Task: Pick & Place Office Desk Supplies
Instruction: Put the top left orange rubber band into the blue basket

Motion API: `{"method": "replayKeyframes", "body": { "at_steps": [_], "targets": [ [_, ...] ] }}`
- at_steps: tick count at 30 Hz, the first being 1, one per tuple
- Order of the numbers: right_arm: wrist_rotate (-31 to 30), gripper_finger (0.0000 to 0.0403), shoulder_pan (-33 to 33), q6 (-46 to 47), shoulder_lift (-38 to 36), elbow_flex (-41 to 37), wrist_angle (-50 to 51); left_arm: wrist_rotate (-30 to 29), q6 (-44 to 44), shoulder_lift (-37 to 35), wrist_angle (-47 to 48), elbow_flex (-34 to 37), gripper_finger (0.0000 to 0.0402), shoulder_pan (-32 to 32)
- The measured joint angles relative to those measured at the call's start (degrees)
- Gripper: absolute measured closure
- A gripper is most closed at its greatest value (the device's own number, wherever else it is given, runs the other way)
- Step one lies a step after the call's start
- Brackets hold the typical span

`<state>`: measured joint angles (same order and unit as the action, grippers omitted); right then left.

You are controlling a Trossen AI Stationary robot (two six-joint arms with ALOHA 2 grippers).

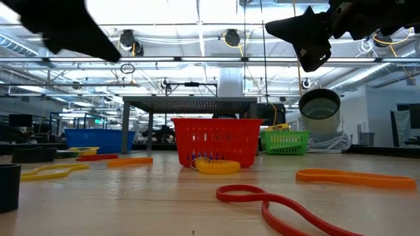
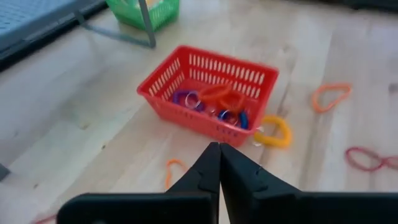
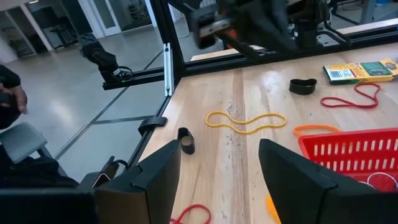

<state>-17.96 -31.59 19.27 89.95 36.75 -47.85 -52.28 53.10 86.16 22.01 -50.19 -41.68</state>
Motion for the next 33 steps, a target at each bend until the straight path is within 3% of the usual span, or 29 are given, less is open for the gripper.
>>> {"method": "replayKeyframes", "body": {
  "at_steps": [6,11,18,26,33],
  "targets": [
    [0.02,0.0196,0.00,-0.54,0.00,0.00,0.09,-7.69,10.55,7.34,0.40,0.00,0.0342,-5.84],
    [0.02,0.0196,0.00,-0.87,0.00,0.00,-0.35,-7.16,17.54,12.21,0.02,0.00,0.0265,-3.99],
    [0.02,0.0196,-0.02,-0.74,0.00,0.00,-1.01,-0.52,17.77,17.95,-4.20,0.00,0.0176,-0.11],
    [0.00,0.0196,-0.39,0.22,-0.02,0.00,-0.90,4.70,17.98,24.09,-8.21,-0.07,0.0156,3.14],
    [-0.07,0.0195,-0.42,0.63,0.00,0.00,-0.29,4.32,17.47,25.12,-8.96,-0.17,0.0156,4.50]
  ]
}}
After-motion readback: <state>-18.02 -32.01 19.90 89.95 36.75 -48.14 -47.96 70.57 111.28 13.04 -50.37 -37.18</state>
